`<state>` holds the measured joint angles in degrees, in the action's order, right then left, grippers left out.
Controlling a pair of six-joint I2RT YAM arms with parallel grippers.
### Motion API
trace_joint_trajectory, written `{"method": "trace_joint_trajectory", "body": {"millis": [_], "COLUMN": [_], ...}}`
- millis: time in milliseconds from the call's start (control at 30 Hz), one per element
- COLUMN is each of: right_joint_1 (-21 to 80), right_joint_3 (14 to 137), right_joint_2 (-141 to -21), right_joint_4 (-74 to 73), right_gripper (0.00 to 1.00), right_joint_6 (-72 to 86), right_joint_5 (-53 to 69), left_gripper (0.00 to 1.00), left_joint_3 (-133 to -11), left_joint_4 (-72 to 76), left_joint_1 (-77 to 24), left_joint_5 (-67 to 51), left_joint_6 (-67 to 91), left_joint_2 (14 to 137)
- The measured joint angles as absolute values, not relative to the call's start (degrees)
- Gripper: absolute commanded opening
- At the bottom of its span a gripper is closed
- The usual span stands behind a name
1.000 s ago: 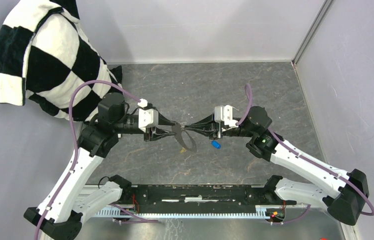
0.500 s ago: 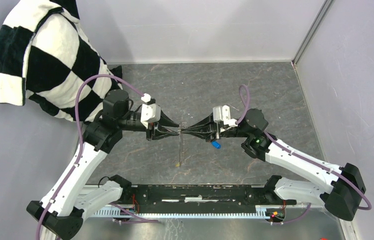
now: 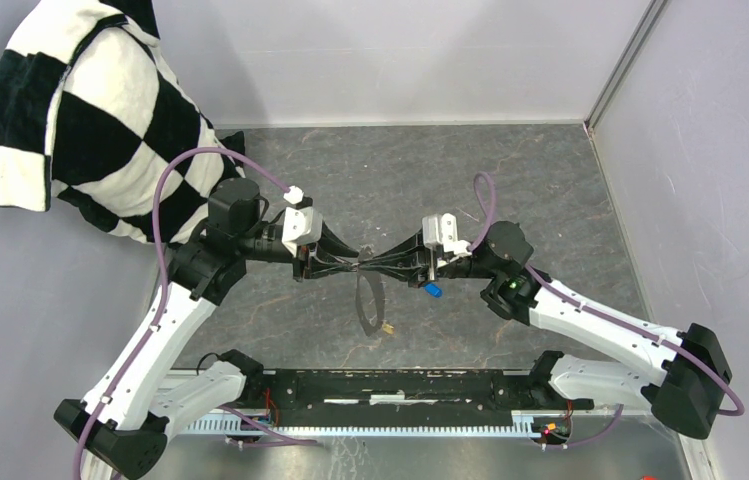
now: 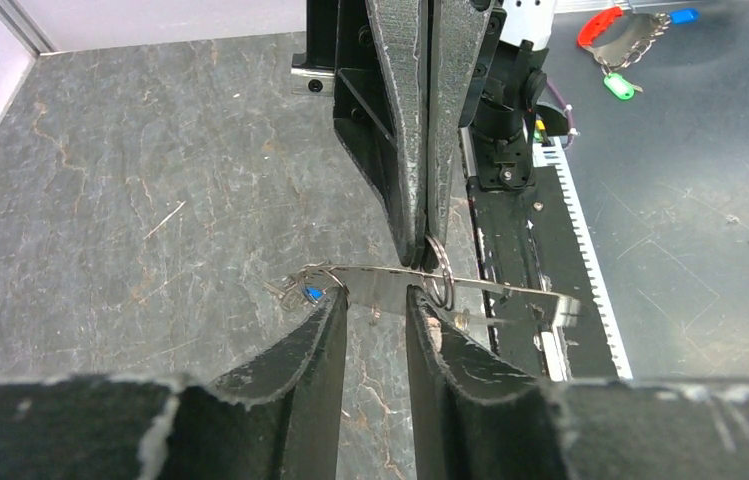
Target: Put the keys on the keyring
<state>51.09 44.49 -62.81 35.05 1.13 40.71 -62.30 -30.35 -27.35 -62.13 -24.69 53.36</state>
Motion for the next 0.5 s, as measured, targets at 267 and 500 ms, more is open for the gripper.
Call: {"method": "trace_joint_trajectory", "body": {"millis": [267, 500], "right_joint_1": [51.4, 51.4], "right_joint_3": [44.2, 44.2], "right_joint_2": [-62.5, -62.5], "right_joint_4": [34.2, 33.3], "right_gripper": [0.01, 0.01], "right_joint_6": [-0.1, -0.3], "right_joint_5": [37.9, 37.0], "left_gripper": [0.48, 0.47], "left_joint_3": [-62.6, -62.7], "left_joint_4": [-34.8, -38.4], "left_joint_1": [-27.1, -27.1], "left_joint_5": [-61.5, -60.1], "left_joint_6": [-28.7, -32.6], "left_joint_2": [52.7, 52.4]}}
